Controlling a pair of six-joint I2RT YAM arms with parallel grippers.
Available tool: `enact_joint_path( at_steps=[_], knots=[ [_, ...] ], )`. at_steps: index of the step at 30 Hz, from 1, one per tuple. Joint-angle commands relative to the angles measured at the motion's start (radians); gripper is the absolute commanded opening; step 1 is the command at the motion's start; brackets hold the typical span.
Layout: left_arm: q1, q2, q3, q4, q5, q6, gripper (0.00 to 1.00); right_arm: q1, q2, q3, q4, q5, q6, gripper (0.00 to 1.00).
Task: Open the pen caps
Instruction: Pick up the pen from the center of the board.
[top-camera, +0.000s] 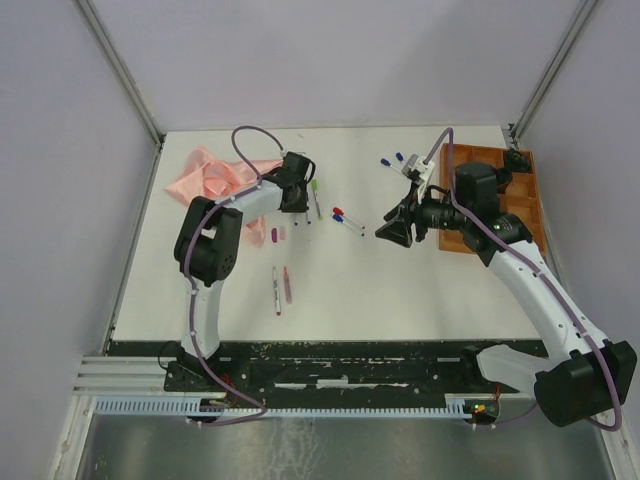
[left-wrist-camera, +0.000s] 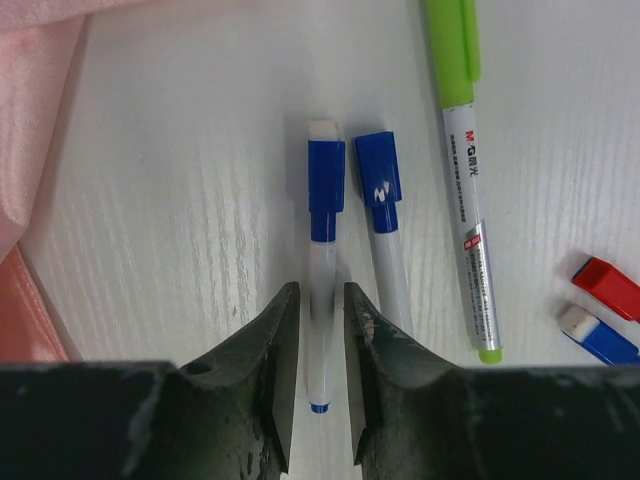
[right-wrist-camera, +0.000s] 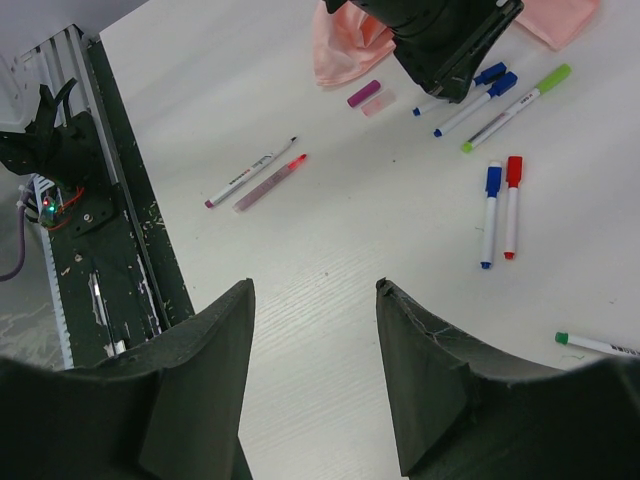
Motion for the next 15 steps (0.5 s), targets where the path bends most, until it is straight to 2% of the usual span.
enact_joint_path(
  at_steps=[1, 7, 15],
  knots=[
    [0.008, 0.015, 0.047, 0.008, 0.027, 0.040, 0.30, -0.002, -0.012, 0.041, 0.020, -0.009, -0.015, 0.59],
    [0.014, 0.028, 0.052, 0.005, 0.039, 0.041, 0.25, -0.002, -0.014, 0.041, 0.020, -0.012, -0.015, 0.59],
    [0.021, -0.014, 0.039, 0.000, 0.042, 0.039, 0.10, -0.002, -0.003, 0.028, 0.050, -0.045, 0.021, 0.59]
  ],
)
